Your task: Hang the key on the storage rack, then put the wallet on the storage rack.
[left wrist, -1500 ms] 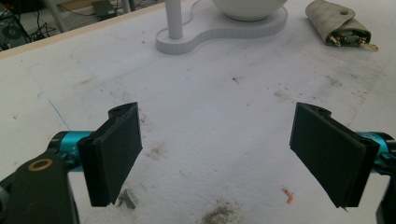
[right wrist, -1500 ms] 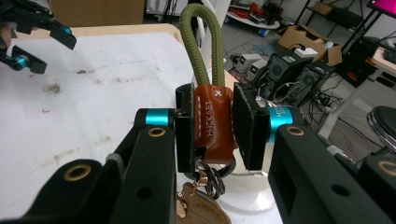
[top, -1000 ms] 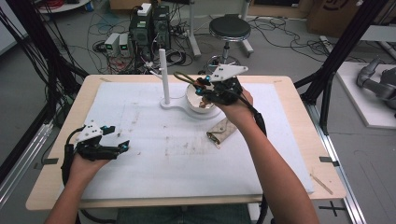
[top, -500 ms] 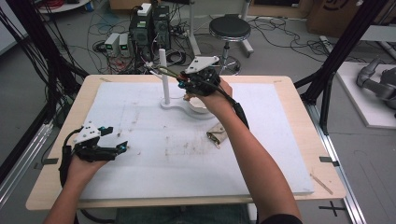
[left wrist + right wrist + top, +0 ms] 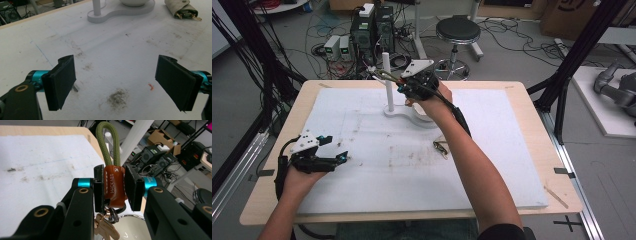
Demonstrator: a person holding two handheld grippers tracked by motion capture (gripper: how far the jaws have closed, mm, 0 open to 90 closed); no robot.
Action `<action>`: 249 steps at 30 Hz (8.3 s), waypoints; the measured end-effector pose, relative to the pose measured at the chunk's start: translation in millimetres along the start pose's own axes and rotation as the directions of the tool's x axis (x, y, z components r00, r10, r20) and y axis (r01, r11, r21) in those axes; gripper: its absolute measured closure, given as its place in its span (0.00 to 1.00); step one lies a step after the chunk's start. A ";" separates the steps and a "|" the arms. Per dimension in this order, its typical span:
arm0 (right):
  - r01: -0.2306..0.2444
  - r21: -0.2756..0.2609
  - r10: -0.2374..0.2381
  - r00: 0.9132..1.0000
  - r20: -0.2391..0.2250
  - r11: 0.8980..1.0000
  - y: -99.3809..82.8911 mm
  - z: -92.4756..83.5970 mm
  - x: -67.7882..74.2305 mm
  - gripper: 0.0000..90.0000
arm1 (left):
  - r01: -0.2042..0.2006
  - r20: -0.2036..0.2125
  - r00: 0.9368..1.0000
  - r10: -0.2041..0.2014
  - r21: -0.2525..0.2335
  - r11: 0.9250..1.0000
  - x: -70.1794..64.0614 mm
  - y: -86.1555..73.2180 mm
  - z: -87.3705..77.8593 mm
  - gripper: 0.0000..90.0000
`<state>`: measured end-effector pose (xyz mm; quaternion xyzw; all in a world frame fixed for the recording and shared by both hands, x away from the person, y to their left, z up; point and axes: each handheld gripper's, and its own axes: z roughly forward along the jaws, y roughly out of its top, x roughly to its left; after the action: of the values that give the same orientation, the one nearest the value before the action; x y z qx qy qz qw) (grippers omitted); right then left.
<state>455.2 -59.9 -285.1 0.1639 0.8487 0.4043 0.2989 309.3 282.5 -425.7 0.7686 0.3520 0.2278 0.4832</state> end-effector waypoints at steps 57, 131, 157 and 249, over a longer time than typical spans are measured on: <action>-0.076 -0.024 0.078 0.995 0.070 0.997 -29.8 -55.2 -0.4 0.41 | -0.010 0.007 1.000 0.010 0.008 1.000 -1.6 1.6 1.3 0.18; -0.434 -0.049 0.436 0.890 0.132 0.900 -256.3 -161.1 22.7 0.23 | -0.005 0.070 0.998 0.007 -0.030 1.000 -10.2 17.5 30.0 0.18; -0.465 -0.017 0.462 0.872 0.165 0.885 -284.9 -182.3 17.3 0.23 | -0.060 0.167 0.984 0.055 0.023 0.998 -70.8 65.2 100.3 0.18; -0.453 0.006 0.447 0.881 0.154 0.892 -286.2 -177.2 17.4 0.23 | -0.157 0.230 0.969 0.094 0.272 0.949 -185.5 100.6 272.3 0.28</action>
<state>318.0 -332.3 -428.4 0.3922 0.7710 0.4314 0.2560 409.3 -46.0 -453.6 0.8718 0.2773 0.1203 0.3855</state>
